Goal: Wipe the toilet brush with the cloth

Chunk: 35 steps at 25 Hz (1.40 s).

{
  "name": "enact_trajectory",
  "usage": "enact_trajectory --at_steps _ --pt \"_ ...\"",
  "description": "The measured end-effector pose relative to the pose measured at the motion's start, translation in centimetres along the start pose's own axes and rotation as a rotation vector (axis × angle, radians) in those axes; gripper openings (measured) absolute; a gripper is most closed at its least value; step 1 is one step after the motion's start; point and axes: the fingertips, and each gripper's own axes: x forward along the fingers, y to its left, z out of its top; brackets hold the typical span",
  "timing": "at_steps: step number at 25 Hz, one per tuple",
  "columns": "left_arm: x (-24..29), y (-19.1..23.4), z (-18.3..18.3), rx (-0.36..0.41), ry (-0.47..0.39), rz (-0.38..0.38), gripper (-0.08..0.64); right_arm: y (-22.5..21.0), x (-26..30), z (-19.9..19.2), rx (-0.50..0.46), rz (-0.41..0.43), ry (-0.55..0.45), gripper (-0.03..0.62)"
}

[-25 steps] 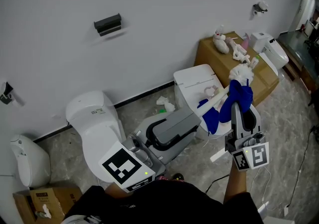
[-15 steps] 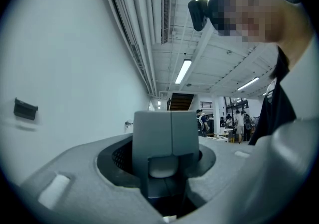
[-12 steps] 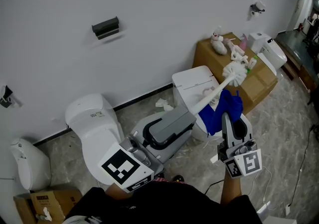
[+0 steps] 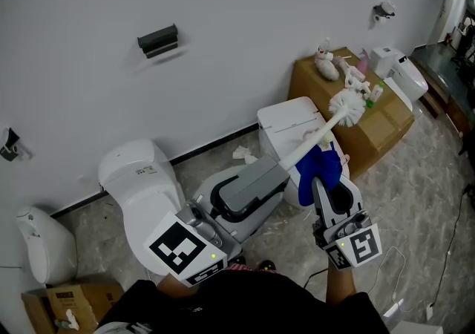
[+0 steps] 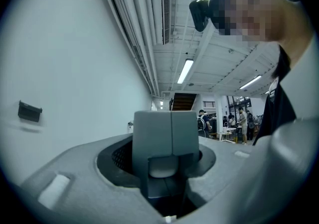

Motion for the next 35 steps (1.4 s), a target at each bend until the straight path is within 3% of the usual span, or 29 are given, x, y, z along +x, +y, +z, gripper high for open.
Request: enact_trajectory --at_steps 4,18,35 --pt "-0.1 0.0 0.0 0.0 0.006 -0.008 0.192 1.5 0.3 -0.6 -0.028 0.051 0.031 0.069" --pt "0.0 -0.3 -0.2 -0.01 0.009 -0.032 0.192 5.5 1.2 0.1 -0.072 0.215 -0.012 0.069" --pt "0.4 -1.0 -0.6 -0.025 0.017 -0.084 0.192 5.5 2.2 1.3 -0.068 0.202 -0.025 0.069"
